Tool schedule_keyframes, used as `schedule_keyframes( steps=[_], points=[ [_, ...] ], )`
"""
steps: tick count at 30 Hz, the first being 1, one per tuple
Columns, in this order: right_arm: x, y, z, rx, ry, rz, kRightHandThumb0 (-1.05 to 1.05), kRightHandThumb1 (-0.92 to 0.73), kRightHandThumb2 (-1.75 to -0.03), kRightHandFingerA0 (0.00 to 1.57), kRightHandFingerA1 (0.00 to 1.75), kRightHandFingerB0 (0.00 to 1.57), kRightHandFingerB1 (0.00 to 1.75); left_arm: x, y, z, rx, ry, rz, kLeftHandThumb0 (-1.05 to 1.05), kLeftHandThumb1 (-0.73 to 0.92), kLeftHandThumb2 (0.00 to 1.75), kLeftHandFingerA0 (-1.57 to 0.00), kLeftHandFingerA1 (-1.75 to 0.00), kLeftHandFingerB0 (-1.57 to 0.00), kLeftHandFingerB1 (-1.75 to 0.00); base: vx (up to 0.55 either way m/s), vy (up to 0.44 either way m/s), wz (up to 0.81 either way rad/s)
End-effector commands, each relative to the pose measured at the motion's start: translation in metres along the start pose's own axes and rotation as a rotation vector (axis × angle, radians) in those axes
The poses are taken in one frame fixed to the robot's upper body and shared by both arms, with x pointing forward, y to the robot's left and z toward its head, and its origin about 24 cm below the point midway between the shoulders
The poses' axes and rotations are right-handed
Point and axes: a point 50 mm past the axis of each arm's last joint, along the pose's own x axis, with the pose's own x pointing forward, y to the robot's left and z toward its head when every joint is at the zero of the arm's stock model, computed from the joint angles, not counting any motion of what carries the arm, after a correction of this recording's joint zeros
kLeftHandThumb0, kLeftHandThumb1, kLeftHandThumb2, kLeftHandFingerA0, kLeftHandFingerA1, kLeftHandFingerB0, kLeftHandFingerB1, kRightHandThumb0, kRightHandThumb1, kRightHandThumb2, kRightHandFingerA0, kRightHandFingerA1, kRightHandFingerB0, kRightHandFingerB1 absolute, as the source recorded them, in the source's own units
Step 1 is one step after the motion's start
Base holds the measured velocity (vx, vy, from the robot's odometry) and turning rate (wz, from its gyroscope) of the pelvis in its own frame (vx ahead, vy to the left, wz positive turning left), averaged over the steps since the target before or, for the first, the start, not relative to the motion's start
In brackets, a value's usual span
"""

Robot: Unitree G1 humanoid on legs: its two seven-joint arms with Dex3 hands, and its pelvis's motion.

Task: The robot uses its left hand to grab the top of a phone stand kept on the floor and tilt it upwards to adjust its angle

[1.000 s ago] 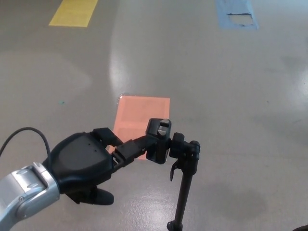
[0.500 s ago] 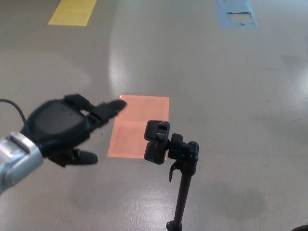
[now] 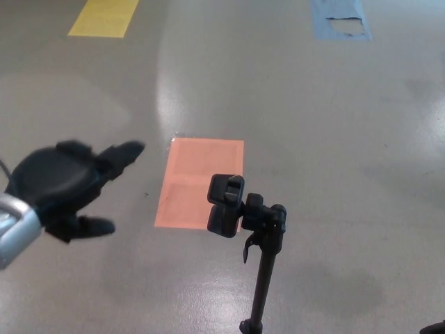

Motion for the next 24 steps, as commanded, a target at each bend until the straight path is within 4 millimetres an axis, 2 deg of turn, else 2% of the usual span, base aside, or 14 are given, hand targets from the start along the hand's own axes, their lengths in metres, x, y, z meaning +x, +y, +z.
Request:
schedule_keyframes(
  steps=[1,2,4,5,6,9,10,11,12,19,20,21,23,24],
  points=[
    [-0.002,0.002,-0.011,-0.017,0.028,0.012,-0.57,-0.76,-0.63,0.37,0.46,0.31,0.36,-0.024,-0.061,-0.019,-0.211,0.224,-0.129,-0.78,0.7,1.02,-0.29,-0.51,0.0,-0.22,0.0,0.0,0.0],
    [-0.002,0.004,-0.012,-0.011,0.032,0.018,-0.57,-0.76,-0.62,0.36,0.47,0.3,0.37,-0.033,-0.08,-0.023,-0.275,0.301,-0.163,-0.77,0.9,0.68,-0.28,-0.35,-0.04,-0.19,0.0,0.0,0.0],
    [-0.002,0.005,-0.013,-0.003,0.034,0.022,-0.57,-0.76,-0.62,0.36,0.47,0.3,0.37,-0.041,-0.094,-0.026,-0.324,0.362,-0.188,-0.77,0.9,0.68,-0.28,-0.35,-0.04,-0.19,0.0,0.0,0.0],
    [-0.002,0.005,-0.013,-0.002,0.032,0.022,-0.58,-0.76,-0.62,0.36,0.48,0.3,0.37,-0.046,-0.101,-0.028,-0.354,0.397,-0.199,-0.81,0.75,1.08,-0.2,-0.48,-0.01,-0.21,0.0,0.0,0.0],
    [-0.002,0.006,-0.014,0.0,0.033,0.021,-0.58,-0.76,-0.62,0.35,0.47,0.29,0.36,-0.054,-0.114,-0.029,-0.414,0.458,-0.214,-0.77,0.92,0.69,-0.24,-0.34,-0.04,-0.19,0.0,0.0,0.0],
    [-0.002,0.006,-0.015,0.005,0.037,0.02,-0.6,-0.73,-0.62,0.33,0.46,0.29,0.36,-0.066,-0.129,-0.029,-0.491,0.528,-0.231,-0.77,0.91,0.69,-0.24,-0.33,-0.03,-0.18,0.0,0.0,0.0],
    [-0.002,0.007,-0.016,0.001,0.04,0.019,-0.58,-0.73,-0.62,0.34,0.46,0.29,0.36,-0.071,-0.135,-0.028,-0.503,0.547,-0.236,-0.78,0.75,1.06,-0.2,-0.48,-0.01,-0.24,0.0,0.0,0.0],
    [-0.003,0.007,-0.016,-0.004,0.042,0.019,-0.58,-0.73,-0.62,0.34,0.46,0.29,0.36,-0.078,-0.142,-0.028,-0.515,0.569,-0.241,-0.78,0.75,1.06,-0.2,-0.48,-0.01,-0.24,0.0,0.0,0.0],
    [-0.002,0.008,-0.016,-0.006,0.043,0.02,-0.57,-0.76,-0.63,0.35,0.47,0.3,0.37,-0.082,-0.145,-0.028,-0.523,0.584,-0.245,-0.73,0.9,0.68,-0.28,-0.34,-0.05,-0.2,0.0,0.0,0.0],
    [-0.002,0.011,-0.018,0.006,0.054,0.019,-0.57,-0.76,-0.62,0.34,0.46,0.29,0.36,-0.102,-0.16,-0.032,-0.674,0.701,-0.282,-0.72,0.87,0.68,-0.25,-0.33,-0.05,-0.19,0.0,0.0,0.0],
    [-0.002,0.011,-0.018,0.003,0.057,0.016,-0.58,-0.75,-0.62,0.35,0.45,0.3,0.36,-0.105,-0.161,-0.033,-0.684,0.716,-0.283,-0.72,0.86,0.68,-0.38,-0.38,-0.05,-0.2,0.0,0.0,0.0],
    [-0.001,0.012,-0.017,-0.005,0.06,0.013,-0.58,-0.76,-0.63,0.35,0.45,0.29,0.35,-0.109,-0.163,-0.035,-0.693,0.737,-0.289,-0.75,0.71,1.03,-0.31,-0.52,-0.03,-0.24,0.0,0.0,0.0],
    [-0.001,0.012,-0.016,-0.013,0.06,0.012,-0.58,-0.76,-0.63,0.35,0.45,0.29,0.35,-0.112,-0.165,-0.036,-0.703,0.75,-0.295,-0.75,0.71,1.03,-0.31,-0.52,-0.03,-0.24,0.0,0.0,0.0],
    [-0.001,0.013,-0.017,-0.003,0.061,0.009,-0.57,-0.75,-0.61,0.32,0.44,0.26,0.33,-0.115,-0.167,-0.036,-0.72,0.765,-0.31,-0.74,0.86,0.67,-0.3,-0.33,-0.06,-0.2,0.0,0.0,0.0]
  ],
)
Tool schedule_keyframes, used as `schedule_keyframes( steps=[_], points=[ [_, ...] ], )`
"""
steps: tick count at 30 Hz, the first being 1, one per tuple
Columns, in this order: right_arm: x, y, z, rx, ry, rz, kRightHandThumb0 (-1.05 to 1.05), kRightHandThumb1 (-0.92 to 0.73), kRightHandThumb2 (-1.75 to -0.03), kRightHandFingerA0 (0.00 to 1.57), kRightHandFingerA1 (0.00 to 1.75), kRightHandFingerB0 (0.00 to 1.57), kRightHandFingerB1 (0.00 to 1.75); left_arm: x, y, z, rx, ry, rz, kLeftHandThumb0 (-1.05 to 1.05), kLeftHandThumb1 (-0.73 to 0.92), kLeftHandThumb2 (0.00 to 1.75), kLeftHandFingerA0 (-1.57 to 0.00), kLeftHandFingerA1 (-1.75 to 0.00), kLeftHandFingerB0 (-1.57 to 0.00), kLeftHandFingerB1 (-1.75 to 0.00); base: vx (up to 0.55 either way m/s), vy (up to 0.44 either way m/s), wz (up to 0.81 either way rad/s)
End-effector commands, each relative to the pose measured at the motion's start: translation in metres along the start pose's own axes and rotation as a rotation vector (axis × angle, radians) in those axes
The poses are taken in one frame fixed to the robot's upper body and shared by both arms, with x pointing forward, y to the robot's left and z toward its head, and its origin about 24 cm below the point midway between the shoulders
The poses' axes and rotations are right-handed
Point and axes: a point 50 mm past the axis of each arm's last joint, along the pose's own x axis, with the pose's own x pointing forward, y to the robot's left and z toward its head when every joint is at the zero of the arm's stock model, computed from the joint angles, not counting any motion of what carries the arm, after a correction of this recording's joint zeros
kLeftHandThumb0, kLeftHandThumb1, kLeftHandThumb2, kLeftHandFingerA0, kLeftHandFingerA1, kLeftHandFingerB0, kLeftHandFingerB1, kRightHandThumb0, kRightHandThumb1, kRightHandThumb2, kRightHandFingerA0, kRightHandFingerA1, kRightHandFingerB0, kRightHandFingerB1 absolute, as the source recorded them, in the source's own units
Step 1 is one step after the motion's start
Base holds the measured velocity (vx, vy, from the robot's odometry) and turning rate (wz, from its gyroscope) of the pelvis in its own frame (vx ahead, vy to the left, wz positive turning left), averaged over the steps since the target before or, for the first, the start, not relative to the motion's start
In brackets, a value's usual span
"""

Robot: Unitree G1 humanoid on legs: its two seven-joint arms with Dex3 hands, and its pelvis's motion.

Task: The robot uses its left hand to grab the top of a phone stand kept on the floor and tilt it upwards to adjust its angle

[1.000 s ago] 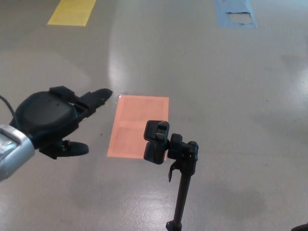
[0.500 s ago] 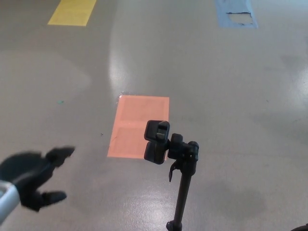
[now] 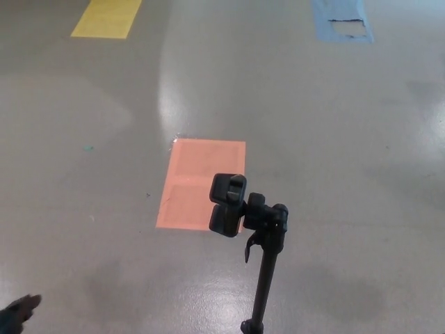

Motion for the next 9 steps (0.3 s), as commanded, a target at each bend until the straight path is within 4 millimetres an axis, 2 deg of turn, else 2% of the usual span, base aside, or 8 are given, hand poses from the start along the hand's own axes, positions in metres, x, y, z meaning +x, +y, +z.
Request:
schedule_keyframes(
  steps=[1,4,5,6,7,9],
  points=[
    [-0.0007,0.0017,-0.0078,0.008,0.034,-0.02,-0.57,-0.76,-0.61,0.3,0.42,0.25,0.32,-0.0081,-0.0076,-0.0219,-0.143,0.122,-0.012,-0.75,0.86,0.67,-0.31,-0.34,-0.06,-0.2,0.0,0.0,0.0],
    [-0.001,0.003,-0.0101,0.006,0.039,-0.023,-0.58,-0.76,-0.63,0.25,0.39,0.24,0.31,-0.01,-0.0103,-0.0253,-0.133,0.135,-0.032,-0.74,0.87,0.68,-0.25,-0.33,-0.06,-0.2,0.0,0.0,0.0],
    [-0.001,0.0033,-0.0101,0.006,0.036,-0.024,-0.58,-0.75,-0.63,0.21,0.38,0.22,0.31,-0.0107,-0.0112,-0.0264,-0.15,0.137,-0.037,-0.76,0.7,0.98,-0.14,-0.44,-0.04,-0.27,0.0,0.0,0.0],
    [-0.0011,0.0034,-0.01,0.006,0.032,-0.024,-0.58,-0.75,-0.63,0.21,0.38,0.22,0.31,-0.0113,-0.0117,-0.0271,-0.163,0.138,-0.04,-0.76,0.7,0.98,-0.14,-0.44,-0.04,-0.27,0.0,0.0,0.0],
    [-0.0012,0.0033,-0.0101,0.008,0.029,-0.025,-0.59,-0.75,-0.63,0.2,0.37,0.22,0.31,-0.0118,-0.0127,-0.0279,-0.19,0.142,-0.045,-0.73,0.85,0.67,-0.25,-0.33,-0.07,-0.21,0.0,0.0,0.0],
    [-0.0013,0.0031,-0.0102,0.009,0.028,-0.026,-0.59,-0.75,-0.63,0.2,0.37,0.22,0.31,-0.0119,-0.013,-0.028,-0.201,0.144,-0.047,-0.73,0.85,0.67,-0.25,-0.33,-0.07,-0.21,0.0,0.0,0.0]
  ],
)
